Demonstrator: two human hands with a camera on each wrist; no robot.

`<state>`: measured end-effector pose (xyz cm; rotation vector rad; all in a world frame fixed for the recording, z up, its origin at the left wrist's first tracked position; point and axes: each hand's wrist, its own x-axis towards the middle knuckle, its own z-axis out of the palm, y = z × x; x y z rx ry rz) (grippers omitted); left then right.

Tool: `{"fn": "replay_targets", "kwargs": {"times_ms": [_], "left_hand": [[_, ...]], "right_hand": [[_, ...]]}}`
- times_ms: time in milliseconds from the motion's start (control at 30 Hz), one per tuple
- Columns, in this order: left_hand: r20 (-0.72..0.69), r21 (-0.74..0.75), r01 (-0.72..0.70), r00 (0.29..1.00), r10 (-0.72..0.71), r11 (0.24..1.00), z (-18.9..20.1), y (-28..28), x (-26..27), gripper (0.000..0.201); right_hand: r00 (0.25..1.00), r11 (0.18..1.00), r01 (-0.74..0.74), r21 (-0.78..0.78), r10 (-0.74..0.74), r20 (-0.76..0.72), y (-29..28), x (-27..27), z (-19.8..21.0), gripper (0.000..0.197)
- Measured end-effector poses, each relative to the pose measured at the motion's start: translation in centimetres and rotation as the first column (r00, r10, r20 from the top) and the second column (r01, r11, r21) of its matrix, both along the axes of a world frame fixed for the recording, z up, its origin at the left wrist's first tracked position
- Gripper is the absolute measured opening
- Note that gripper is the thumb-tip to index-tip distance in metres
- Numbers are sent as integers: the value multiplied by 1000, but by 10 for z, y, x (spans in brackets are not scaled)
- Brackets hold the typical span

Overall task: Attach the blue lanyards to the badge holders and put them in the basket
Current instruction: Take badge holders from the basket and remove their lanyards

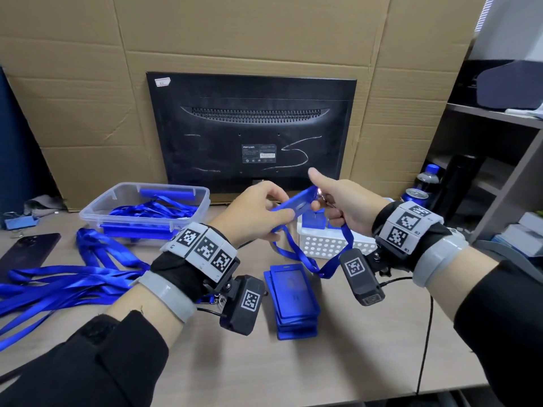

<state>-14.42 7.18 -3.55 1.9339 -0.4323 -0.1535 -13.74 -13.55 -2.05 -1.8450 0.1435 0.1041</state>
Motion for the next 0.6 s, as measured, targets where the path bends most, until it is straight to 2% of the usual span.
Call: {"fn": "replay_targets", "kwargs": {"times_ms": [67,133,267,367,500,600], "left_hand": [[-70,44,120,991,-117,992,1,1,-3,26],[-145,115,192,974,-174,975,1,4,-6,32],[-222,169,184,964,-145,968,-4,11,-2,29],[-298,230,189,948,-116,955,-14,10,-2,29],[-420,318,204,906,-55,926,-29,6,-2,36],[-479,349,228,877,-36,909,-35,9,-1,26]], "right_hand": [[998,997,-49,-66,51,21,-2,2,-4,32],[998,981,-52,-186,60,36,-5,3,-10,23],[974,885,-219,-412,226,-31,-14,2,-26,26],[938,830,-348,-436,315,-149,-12,1,-37,38],[871,733,-491,-470,397,-291,-1,0,-52,23],[860,694,-510,-508,404,-312,6,0,-60,29]]}}
